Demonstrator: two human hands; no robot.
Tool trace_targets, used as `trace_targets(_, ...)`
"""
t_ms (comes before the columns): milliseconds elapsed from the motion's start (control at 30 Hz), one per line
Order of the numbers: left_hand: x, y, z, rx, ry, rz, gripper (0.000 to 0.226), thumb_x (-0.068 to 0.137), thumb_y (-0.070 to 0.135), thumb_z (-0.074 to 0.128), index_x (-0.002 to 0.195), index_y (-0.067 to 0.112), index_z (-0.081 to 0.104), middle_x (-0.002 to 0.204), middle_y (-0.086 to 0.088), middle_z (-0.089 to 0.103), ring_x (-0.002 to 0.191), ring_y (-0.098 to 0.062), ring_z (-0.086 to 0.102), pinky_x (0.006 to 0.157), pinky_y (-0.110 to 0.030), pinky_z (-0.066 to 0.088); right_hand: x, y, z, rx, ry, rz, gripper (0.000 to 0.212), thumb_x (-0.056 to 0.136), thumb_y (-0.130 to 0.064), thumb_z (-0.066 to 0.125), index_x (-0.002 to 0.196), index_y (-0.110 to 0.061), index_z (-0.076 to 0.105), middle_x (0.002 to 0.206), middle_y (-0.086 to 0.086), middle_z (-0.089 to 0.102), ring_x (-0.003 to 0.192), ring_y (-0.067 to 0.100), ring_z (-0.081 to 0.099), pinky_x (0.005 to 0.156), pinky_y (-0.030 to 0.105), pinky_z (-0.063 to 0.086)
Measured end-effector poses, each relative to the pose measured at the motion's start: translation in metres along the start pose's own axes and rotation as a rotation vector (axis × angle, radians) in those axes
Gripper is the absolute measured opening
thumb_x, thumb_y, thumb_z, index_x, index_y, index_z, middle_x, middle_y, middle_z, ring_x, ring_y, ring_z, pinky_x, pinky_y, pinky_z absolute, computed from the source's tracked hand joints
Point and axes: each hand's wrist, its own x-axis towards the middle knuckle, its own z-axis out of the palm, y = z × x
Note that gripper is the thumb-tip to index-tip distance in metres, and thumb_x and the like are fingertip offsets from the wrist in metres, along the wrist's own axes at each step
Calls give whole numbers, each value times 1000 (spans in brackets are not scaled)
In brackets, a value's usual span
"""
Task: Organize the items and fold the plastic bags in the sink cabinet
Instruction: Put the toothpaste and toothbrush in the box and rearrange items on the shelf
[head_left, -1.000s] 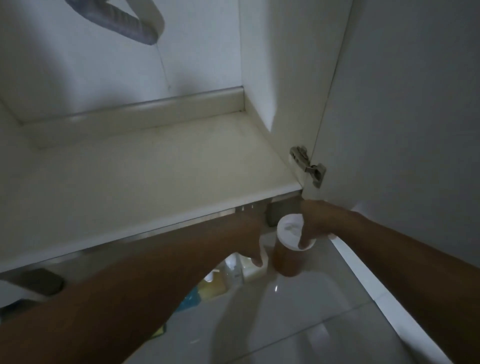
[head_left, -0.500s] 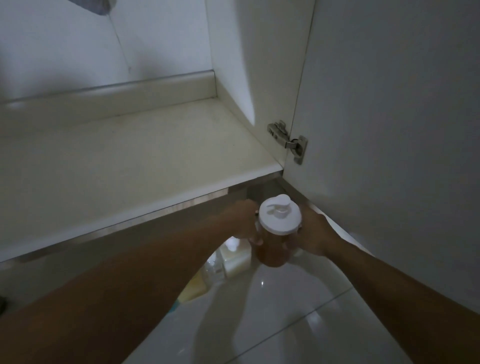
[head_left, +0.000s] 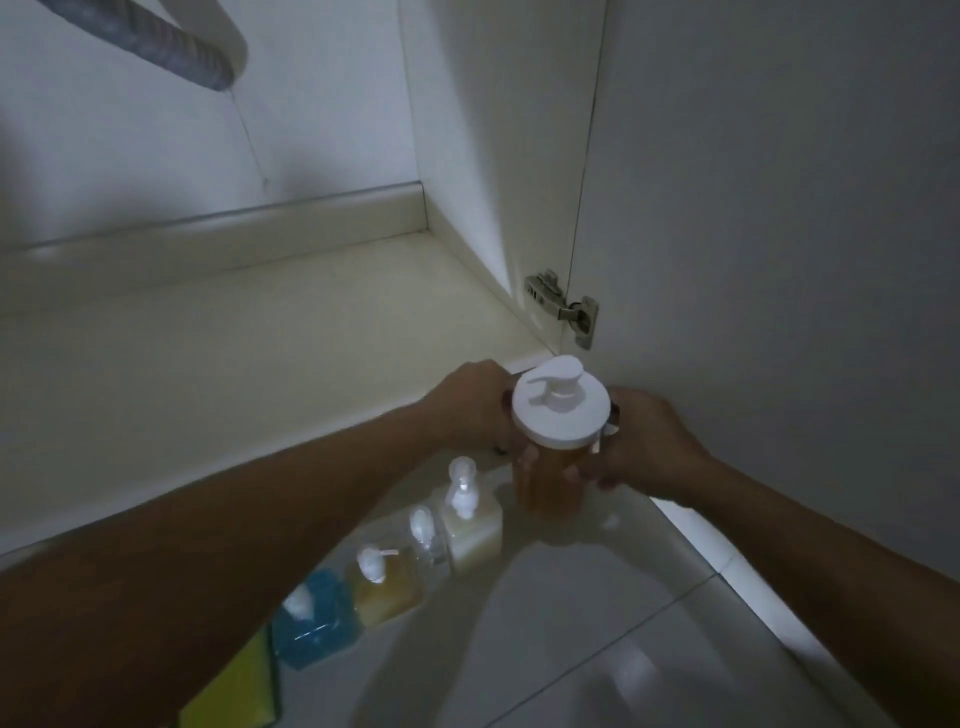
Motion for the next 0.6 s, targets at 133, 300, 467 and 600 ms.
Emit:
trace_targets(133,-18,5,-50,-120,23,29,48,61,40,87,88,3,73,88,-12,72,77,-22,65,73,-31,54,-7,-51,-26,-67,-46,-71,70,53,-6,93,118,-10,65,114,2,69,87,21,70,64,43,62)
trace_targets(300,-41,5,-112,-350,139,42,39,67,22,85,101,7,73,94,-4,74,79,-14,68,69,-26,58,-1,-119,-52,-134,-28,-191,67,63,-15,87,124,-8,62,118,6,67,89,23,70,67,39,62)
trace_targets(467,-32,-25,-149,-539,279,-1,47,74,18,80,117,6,66,102,-4,73,93,-17,70,78,-36,60,48,-171,-52,-161,5,-239,60,66,-15,85,121,-4,61,113,10,66,86,24,70,68,34,61)
trace_targets(600,-1,-59,-167,-610,367,-71,45,75,16,80,116,5,66,102,-6,72,96,-19,68,79,-39,59,104,-191,-33,-95,-10,-228,58,67,-6,84,119,0,57,115,15,62,87,26,69,64,34,62)
